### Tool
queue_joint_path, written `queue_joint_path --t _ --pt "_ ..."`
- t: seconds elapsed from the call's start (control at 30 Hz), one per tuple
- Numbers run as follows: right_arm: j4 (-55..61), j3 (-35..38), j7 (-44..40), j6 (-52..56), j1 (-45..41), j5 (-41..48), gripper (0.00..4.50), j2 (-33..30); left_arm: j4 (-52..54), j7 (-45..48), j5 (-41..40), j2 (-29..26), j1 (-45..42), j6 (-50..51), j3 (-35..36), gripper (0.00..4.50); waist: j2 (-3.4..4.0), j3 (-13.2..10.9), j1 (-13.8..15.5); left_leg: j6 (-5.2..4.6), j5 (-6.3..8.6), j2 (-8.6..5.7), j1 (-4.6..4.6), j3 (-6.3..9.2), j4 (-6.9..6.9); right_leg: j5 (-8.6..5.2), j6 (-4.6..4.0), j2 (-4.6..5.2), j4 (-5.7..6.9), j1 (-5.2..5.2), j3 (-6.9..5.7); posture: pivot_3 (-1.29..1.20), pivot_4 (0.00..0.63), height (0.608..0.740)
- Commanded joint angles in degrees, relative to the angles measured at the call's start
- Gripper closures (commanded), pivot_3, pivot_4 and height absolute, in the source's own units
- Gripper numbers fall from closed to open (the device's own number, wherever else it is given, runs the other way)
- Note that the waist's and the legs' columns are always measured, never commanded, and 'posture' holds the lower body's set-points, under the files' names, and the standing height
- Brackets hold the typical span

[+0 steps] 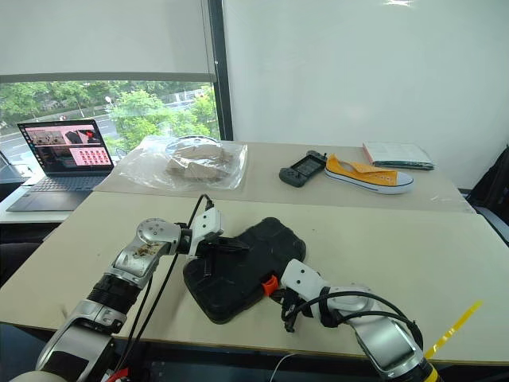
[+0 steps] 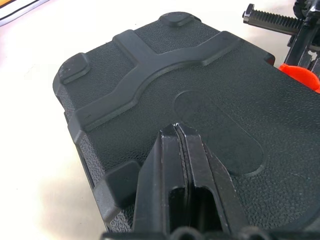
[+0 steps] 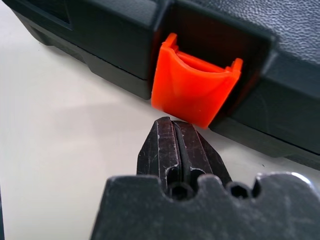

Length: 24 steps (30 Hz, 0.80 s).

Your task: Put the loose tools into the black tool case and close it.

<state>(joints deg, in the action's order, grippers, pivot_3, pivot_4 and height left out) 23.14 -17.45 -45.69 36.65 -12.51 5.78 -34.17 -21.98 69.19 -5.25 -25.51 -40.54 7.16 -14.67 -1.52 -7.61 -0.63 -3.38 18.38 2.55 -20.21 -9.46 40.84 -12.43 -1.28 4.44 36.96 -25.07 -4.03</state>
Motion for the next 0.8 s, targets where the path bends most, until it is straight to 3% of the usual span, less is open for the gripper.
queue_joint_path --t 0.03,0.33,0.8 --pt "5.30 1.94 1.08 1.88 -3.70 1.56 4.50 1.01 -3.24 0.68 4.78 0.90 3.89 2.20 -6.50 4.47 0.00 0.00 -0.01 0.00 0.00 0.01 0.00 0.00 0.00 0.01 -0.01 0.00 0.00 0.00 0.00 0.00 0.150 0.740" --pt "11.02 5.82 -0.38 3.46 3.70 3.86 4.50 -4.91 -3.35 0.62 4.99 1.41 4.05 2.54 -6.14 4.47 0.10 0.15 0.62 -0.06 0.05 0.03 -0.03 0.05 -0.11 -0.01 0.01 0.04 -0.19 0.02 -0.03 0.00 0.150 0.740" --pt "8.63 4.18 2.50 2.02 1.61 4.64 4.50 -1.64 -4.62 0.96 4.95 1.52 3.26 2.43 -6.12 4.47 0.07 0.19 1.01 -0.12 0.09 0.03 -0.04 0.06 -0.13 -0.02 0.02 0.04 -0.29 0.03 -0.01 0.00 0.150 0.740"
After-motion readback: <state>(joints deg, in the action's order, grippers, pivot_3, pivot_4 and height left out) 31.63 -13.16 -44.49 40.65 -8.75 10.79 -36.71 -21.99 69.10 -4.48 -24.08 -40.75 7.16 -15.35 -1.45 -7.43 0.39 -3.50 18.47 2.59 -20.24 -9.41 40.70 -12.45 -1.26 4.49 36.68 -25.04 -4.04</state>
